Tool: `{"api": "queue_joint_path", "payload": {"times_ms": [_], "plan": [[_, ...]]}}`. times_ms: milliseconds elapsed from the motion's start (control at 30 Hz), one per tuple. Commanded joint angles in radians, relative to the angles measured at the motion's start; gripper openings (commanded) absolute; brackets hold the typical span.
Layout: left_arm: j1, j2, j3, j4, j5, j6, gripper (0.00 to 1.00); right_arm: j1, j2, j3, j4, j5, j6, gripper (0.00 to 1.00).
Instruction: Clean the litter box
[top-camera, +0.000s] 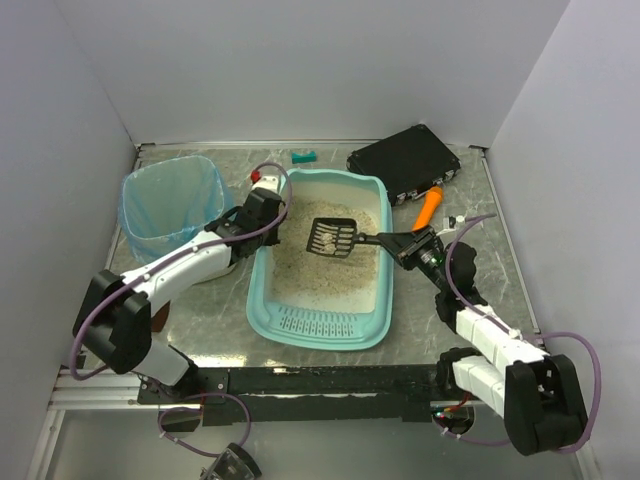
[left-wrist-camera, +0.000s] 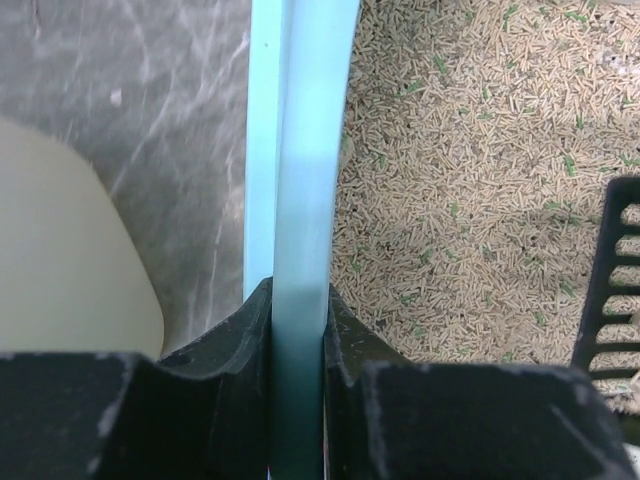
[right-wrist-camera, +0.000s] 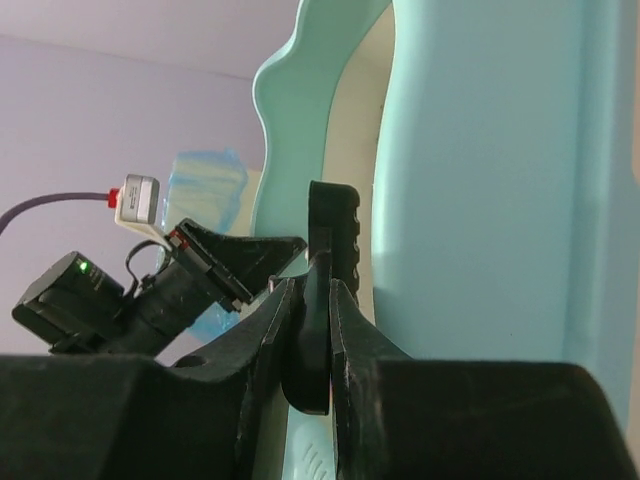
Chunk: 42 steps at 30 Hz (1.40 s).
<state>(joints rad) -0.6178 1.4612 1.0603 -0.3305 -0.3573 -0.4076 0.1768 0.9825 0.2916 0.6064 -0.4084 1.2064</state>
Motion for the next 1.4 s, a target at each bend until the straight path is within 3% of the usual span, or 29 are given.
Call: {"api": "queue_joint_path", "payload": {"times_ms": [0, 33, 67, 133, 167, 267, 333, 400, 467, 533, 633, 733, 833, 933, 967, 1000, 1033, 1133, 1233, 1333, 1367], "plan": [[0.006, -0.009, 0.168, 0.291, 0.067, 0.030, 0.08, -0.020, 0.035, 0.057, 0.136, -0.101, 0.015, 0.00], [0.007, -0.004, 0.181, 0.260, 0.067, 0.027, 0.13, -0.040, 0.035, 0.057, 0.135, -0.101, 0.018, 0.00], [0.007, -0.002, 0.191, 0.249, 0.067, 0.017, 0.26, -0.046, 0.030, 0.063, 0.121, -0.101, 0.012, 0.00], [0.007, -0.013, 0.201, 0.243, 0.083, 0.012, 0.37, -0.053, 0.025, 0.087, 0.055, -0.118, -0.025, 0.00], [0.007, -0.019, 0.195, 0.243, 0.095, 0.012, 0.51, -0.050, 0.027, 0.128, 0.026, -0.138, -0.078, 0.00], [0.007, -0.048, 0.182, 0.248, 0.138, 0.000, 0.74, -0.060, -0.007, 0.097, 0.015, -0.092, -0.059, 0.00], [0.007, -0.070, 0.178, 0.243, 0.161, -0.008, 0.84, -0.065, -0.040, 0.081, -0.006, -0.031, -0.056, 0.00], [0.006, -0.090, 0.168, 0.225, 0.170, -0.020, 0.93, -0.062, -0.030, 0.130, -0.059, -0.081, -0.113, 0.00], [0.006, -0.116, 0.153, 0.203, 0.178, -0.051, 0.99, -0.063, -0.008, 0.120, -0.012, -0.096, -0.067, 0.00], [0.003, -0.137, 0.141, 0.183, 0.201, -0.080, 0.99, -0.068, -0.011, 0.087, 0.036, -0.066, -0.036, 0.00], [-0.010, -0.205, 0.069, 0.171, 0.234, -0.120, 0.99, -0.068, 0.025, 0.133, -0.008, -0.142, -0.073, 0.00], [-0.022, -0.272, 0.017, 0.108, 0.222, -0.160, 0.99, -0.073, 0.016, 0.066, 0.085, -0.064, 0.005, 0.00], [-0.030, -0.352, -0.058, 0.061, 0.218, -0.195, 0.99, -0.071, 0.057, 0.134, 0.007, -0.154, -0.048, 0.00], [-0.033, -0.461, -0.129, 0.032, 0.231, -0.227, 0.99, -0.077, 0.058, 0.077, 0.145, -0.080, 0.028, 0.00], [-0.033, -0.482, -0.143, 0.021, 0.228, -0.237, 0.99, -0.076, 0.064, 0.105, 0.129, -0.155, 0.000, 0.00], [-0.033, -0.501, -0.155, 0.010, 0.224, -0.247, 0.99, -0.073, 0.086, 0.150, -0.014, -0.180, -0.078, 0.00], [-0.033, -0.531, -0.175, -0.008, 0.204, -0.249, 0.99, -0.074, 0.085, 0.196, -0.054, -0.167, -0.082, 0.00], [-0.033, -0.565, -0.197, -0.044, 0.158, -0.273, 0.99, -0.066, 0.025, 0.109, 0.047, -0.026, -0.024, 0.00], [-0.033, -0.594, -0.217, -0.044, 0.150, -0.315, 0.97, -0.027, 0.053, 0.251, -0.220, -0.083, -0.186, 0.00], [-0.033, -0.599, -0.237, -0.025, 0.152, -0.339, 0.97, -0.045, 0.001, 0.120, -0.020, 0.011, -0.050, 0.00], [-0.033, -0.599, -0.237, -0.031, 0.162, -0.342, 0.97, -0.037, -0.001, 0.139, -0.072, -0.036, -0.082, 0.00]]}}
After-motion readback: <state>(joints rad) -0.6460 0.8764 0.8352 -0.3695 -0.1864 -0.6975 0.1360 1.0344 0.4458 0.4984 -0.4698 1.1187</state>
